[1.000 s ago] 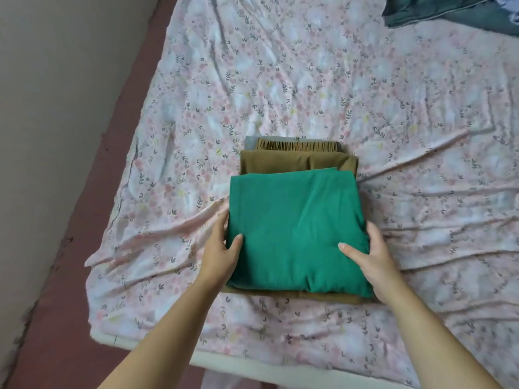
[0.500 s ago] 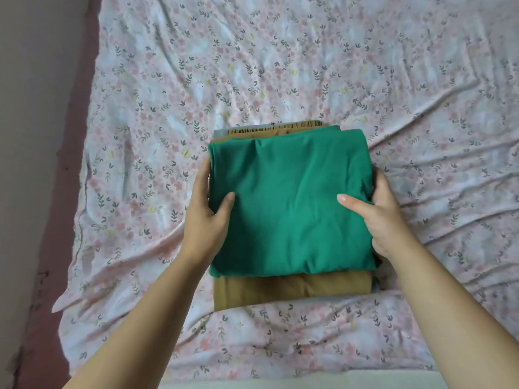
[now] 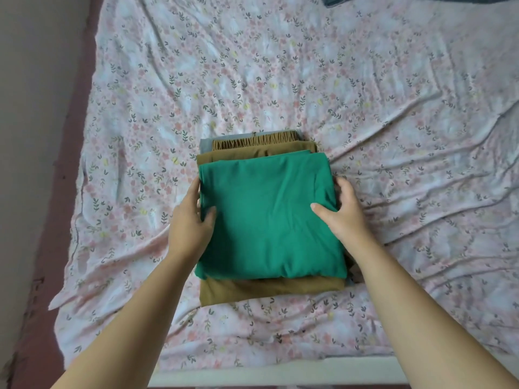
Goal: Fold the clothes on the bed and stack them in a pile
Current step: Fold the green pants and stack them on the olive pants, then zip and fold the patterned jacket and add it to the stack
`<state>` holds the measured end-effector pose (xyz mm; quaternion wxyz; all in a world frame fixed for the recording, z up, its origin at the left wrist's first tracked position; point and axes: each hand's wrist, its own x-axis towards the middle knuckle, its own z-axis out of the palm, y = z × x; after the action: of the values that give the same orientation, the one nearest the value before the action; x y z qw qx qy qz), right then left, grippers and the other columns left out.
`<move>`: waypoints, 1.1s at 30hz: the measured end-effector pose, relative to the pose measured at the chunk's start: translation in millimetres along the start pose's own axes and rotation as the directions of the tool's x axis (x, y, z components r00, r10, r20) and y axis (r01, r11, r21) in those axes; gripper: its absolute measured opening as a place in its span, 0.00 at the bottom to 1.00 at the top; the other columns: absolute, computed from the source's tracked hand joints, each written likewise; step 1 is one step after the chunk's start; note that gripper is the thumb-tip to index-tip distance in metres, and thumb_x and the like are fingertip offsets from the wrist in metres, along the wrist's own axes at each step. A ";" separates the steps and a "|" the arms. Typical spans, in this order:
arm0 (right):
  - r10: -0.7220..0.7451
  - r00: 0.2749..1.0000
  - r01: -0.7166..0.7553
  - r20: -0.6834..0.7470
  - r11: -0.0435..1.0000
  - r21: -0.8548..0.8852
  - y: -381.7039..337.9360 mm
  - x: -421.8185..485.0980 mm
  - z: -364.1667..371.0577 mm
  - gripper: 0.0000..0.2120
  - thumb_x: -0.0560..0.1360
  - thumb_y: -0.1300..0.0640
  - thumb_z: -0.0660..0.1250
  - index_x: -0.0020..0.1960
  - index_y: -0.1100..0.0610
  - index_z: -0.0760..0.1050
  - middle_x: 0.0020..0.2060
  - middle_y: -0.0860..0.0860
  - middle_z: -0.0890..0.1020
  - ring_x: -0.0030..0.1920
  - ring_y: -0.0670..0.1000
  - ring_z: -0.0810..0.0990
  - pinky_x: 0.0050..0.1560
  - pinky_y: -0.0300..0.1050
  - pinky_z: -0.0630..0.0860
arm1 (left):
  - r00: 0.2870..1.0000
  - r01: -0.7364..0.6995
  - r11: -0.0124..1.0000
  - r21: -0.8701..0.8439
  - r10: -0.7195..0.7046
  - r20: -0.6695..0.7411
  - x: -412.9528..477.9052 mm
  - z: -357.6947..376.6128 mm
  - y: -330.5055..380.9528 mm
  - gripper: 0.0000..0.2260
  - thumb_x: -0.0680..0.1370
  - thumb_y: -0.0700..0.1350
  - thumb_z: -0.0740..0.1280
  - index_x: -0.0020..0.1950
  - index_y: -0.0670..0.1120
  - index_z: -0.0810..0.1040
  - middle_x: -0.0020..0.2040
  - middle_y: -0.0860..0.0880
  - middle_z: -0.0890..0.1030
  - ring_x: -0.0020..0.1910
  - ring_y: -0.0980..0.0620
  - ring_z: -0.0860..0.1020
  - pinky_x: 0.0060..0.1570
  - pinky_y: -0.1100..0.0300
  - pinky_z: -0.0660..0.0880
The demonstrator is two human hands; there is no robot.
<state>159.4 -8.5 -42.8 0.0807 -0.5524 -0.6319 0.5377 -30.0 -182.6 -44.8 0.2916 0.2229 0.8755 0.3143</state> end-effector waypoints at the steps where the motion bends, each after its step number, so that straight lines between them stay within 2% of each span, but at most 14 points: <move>1: -0.006 1.000 0.006 -0.021 1.000 0.010 -1.3 -4.6 -4.3 0.30 0.72 0.61 0.69 0.70 0.53 0.61 0.59 0.49 0.72 0.58 0.48 0.72 0.57 0.46 0.71 | 0.999 -0.018 0.995 0.095 0.021 -0.031 -3.6 -5.5 4.0 0.27 0.77 0.43 0.63 0.74 0.53 0.58 0.68 0.48 0.71 0.61 0.48 0.72 0.58 0.47 0.72; 4: -0.028 0.997 0.022 -0.069 0.996 -0.086 -12.6 -29.6 -28.3 0.25 0.74 0.60 0.67 0.69 0.56 0.63 0.56 0.50 0.73 0.53 0.49 0.74 0.50 0.42 0.70 | 0.985 -0.088 0.950 0.299 0.129 -0.119 -21.4 -25.2 20.0 0.20 0.77 0.43 0.64 0.68 0.45 0.69 0.64 0.43 0.73 0.62 0.42 0.70 0.58 0.48 0.69; 6: -0.081 0.992 0.064 -0.092 0.982 -0.180 -26.0 -47.9 -47.6 0.19 0.75 0.58 0.65 0.65 0.56 0.68 0.57 0.51 0.76 0.54 0.50 0.76 0.52 0.44 0.73 | 0.961 -0.156 0.923 0.352 0.224 -0.161 -36.6 -39.9 38.9 0.13 0.76 0.41 0.65 0.59 0.40 0.77 0.59 0.41 0.77 0.57 0.39 0.73 0.53 0.48 0.71; 8: -0.164 0.981 0.129 -0.106 0.952 -0.279 -45.3 -69.1 -65.0 0.14 0.76 0.58 0.64 0.61 0.57 0.72 0.56 0.52 0.78 0.55 0.52 0.76 0.54 0.47 0.74 | 0.925 -0.229 0.887 0.400 0.327 -0.195 -55.7 -52.6 61.4 0.08 0.75 0.41 0.66 0.51 0.39 0.80 0.53 0.41 0.80 0.50 0.37 0.77 0.45 0.49 0.74; 11: -0.319 0.939 0.240 -0.126 0.874 -0.423 -75.4 -106.0 -87.4 0.11 0.76 0.57 0.63 0.57 0.58 0.75 0.54 0.53 0.78 0.54 0.53 0.77 0.51 0.45 0.74 | 0.883 -0.302 0.848 0.436 0.421 -0.209 -92.8 -68.2 100.4 0.09 0.72 0.43 0.64 0.46 0.39 0.81 0.47 0.42 0.82 0.43 0.38 0.79 0.40 0.51 0.76; 14: -0.433 0.889 0.300 -0.150 0.797 -0.524 -101.6 -145.1 -107.5 0.11 0.76 0.57 0.63 0.56 0.59 0.76 0.53 0.54 0.79 0.53 0.54 0.76 0.48 0.44 0.72 | 0.858 -0.353 0.811 0.466 0.479 -0.184 -132.0 -80.6 136.2 0.11 0.72 0.44 0.63 0.46 0.39 0.81 0.47 0.42 0.82 0.44 0.40 0.79 0.43 0.52 0.76; 17: -0.524 0.833 0.342 -0.180 0.742 -0.576 -122.2 -182.9 -126.4 0.10 0.75 0.59 0.64 0.54 0.60 0.78 0.51 0.55 0.80 0.53 0.57 0.77 0.47 0.47 0.74 | 0.856 -0.402 0.788 0.467 0.504 -0.115 -164.0 -95.8 166.5 0.16 0.75 0.48 0.57 0.49 0.40 0.81 0.49 0.44 0.82 0.47 0.42 0.80 0.46 0.51 0.77; 20: -0.577 0.792 0.359 -0.200 0.704 -0.613 -136.5 -219.1 -142.7 0.13 0.73 0.57 0.63 0.54 0.61 0.78 0.51 0.56 0.81 0.52 0.58 0.78 0.49 0.49 0.76 | 0.827 -0.462 0.758 0.460 0.556 -0.086 -186.1 -112.9 190.9 0.14 0.74 0.46 0.61 0.51 0.40 0.80 0.50 0.44 0.82 0.48 0.43 0.80 0.45 0.51 0.77; 23: -0.585 0.777 0.345 -0.234 0.706 -0.619 -149.0 -251.6 -156.8 0.15 0.72 0.55 0.61 0.54 0.62 0.78 0.51 0.56 0.81 0.53 0.58 0.78 0.49 0.49 0.76 | 0.801 -0.508 0.734 0.451 0.595 -0.065 -198.8 -129.0 211.7 0.13 0.73 0.45 0.63 0.52 0.40 0.80 0.51 0.45 0.82 0.49 0.43 0.80 0.46 0.51 0.77; 29: -0.574 0.764 0.262 -0.295 0.694 -0.671 -149.4 -301.9 -184.1 0.13 0.73 0.59 0.65 0.56 0.61 0.78 0.54 0.55 0.80 0.55 0.57 0.77 0.53 0.50 0.75 | 0.719 -0.633 0.651 0.418 0.694 0.008 -221.2 -141.3 235.3 0.13 0.72 0.43 0.64 0.52 0.40 0.80 0.50 0.44 0.82 0.48 0.42 0.80 0.45 0.50 0.77; 33: -0.555 0.754 0.221 -0.352 0.719 -0.659 -139.1 -321.3 -203.7 0.13 0.73 0.60 0.66 0.56 0.62 0.78 0.54 0.55 0.81 0.55 0.57 0.78 0.54 0.50 0.75 | 0.700 -0.669 0.612 0.423 0.710 0.078 -231.8 -134.1 247.1 0.16 0.74 0.49 0.59 0.53 0.42 0.80 0.51 0.45 0.82 0.48 0.43 0.80 0.44 0.51 0.77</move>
<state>337.2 -114.2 305.5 0.1942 -0.5229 -0.8221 0.1145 103.2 -198.2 294.0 0.0501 0.5839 0.7808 0.2165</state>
